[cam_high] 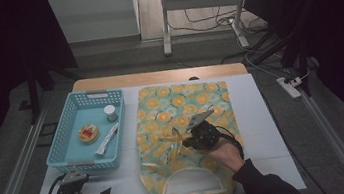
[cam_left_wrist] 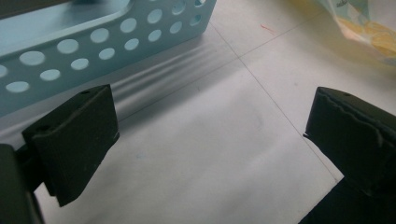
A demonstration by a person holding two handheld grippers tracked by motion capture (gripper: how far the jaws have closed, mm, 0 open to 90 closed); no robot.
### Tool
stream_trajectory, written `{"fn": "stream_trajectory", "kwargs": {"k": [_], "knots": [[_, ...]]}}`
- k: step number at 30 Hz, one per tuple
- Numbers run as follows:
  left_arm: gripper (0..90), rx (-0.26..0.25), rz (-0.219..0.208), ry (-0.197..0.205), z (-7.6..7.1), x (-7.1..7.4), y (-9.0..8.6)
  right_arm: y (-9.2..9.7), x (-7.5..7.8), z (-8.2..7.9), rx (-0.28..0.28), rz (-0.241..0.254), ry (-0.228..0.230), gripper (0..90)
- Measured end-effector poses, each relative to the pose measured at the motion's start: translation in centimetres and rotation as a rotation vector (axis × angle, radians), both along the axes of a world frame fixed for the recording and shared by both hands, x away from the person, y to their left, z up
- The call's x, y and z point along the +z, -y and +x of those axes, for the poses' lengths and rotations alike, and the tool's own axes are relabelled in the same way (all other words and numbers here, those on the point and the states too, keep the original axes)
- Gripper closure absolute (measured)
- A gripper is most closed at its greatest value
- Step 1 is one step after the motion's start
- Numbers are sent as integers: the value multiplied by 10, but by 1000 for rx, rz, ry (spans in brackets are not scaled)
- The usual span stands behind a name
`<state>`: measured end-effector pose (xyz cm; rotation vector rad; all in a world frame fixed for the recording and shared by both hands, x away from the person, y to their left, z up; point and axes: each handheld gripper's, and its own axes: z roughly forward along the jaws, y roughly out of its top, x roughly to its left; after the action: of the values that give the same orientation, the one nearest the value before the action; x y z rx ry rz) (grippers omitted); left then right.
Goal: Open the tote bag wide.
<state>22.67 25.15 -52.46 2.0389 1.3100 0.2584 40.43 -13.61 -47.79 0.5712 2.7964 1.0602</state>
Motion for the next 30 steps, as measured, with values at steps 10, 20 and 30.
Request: {"fn": "stream_trajectory", "kwargs": {"k": [10,20,30], "knots": [[26,4,-4,1,0,0,0,-8,23,17,-10,67,-15,900],[25,5,-5,-1,0,0,-1,-9,47,33,-38,108,-30,900],[25,9,-10,-3,0,-1,-2,-13,62,45,-41,115,-17,900]]}}
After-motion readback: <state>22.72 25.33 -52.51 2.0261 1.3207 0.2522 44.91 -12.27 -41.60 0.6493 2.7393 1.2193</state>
